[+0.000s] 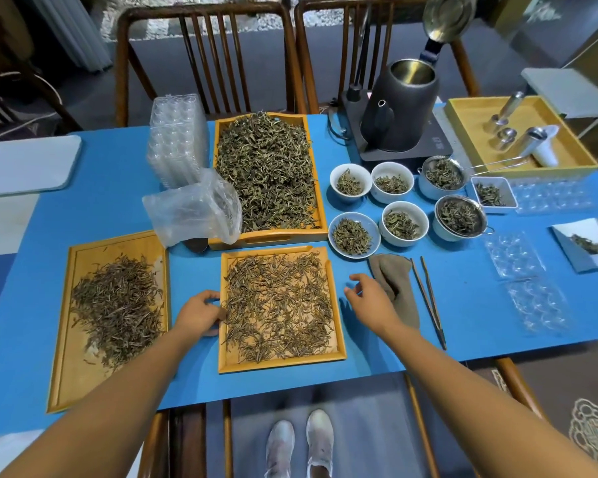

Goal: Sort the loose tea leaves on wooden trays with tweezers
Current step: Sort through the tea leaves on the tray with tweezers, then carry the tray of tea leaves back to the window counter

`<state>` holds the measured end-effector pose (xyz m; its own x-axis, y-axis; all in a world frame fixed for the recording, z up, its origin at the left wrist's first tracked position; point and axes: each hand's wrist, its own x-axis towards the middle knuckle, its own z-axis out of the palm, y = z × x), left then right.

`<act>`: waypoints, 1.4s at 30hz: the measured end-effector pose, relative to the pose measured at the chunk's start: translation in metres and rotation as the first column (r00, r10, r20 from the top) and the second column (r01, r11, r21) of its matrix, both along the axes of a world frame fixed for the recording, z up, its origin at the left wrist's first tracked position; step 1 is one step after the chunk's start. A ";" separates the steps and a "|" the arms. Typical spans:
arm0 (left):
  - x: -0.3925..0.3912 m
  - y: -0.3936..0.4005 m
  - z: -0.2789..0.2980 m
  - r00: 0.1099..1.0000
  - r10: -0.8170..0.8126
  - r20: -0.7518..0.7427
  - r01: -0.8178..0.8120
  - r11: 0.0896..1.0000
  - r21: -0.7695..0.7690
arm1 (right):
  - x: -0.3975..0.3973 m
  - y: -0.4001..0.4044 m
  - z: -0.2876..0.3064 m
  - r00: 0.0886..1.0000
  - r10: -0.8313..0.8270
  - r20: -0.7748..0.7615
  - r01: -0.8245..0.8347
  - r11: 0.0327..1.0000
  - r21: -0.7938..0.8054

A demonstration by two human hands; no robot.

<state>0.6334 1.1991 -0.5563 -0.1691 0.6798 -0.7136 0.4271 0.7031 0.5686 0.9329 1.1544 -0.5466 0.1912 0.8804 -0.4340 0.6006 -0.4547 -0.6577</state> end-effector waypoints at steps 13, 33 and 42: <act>-0.006 -0.004 -0.009 0.992 0.093 0.085 -0.095 0.995 0.015 | -0.034 -0.004 -0.017 0.995 -0.093 -0.033 0.089 0.989 -0.116; 0.000 -0.002 0.006 0.991 0.060 0.116 -0.072 0.993 0.096 | -0.035 -0.001 0.004 0.977 -0.211 0.021 0.211 0.968 -0.135; 0.023 0.006 0.055 0.967 0.045 0.250 -0.090 0.982 0.168 | -0.017 -0.002 0.055 0.951 -0.309 -0.018 0.308 0.950 -0.051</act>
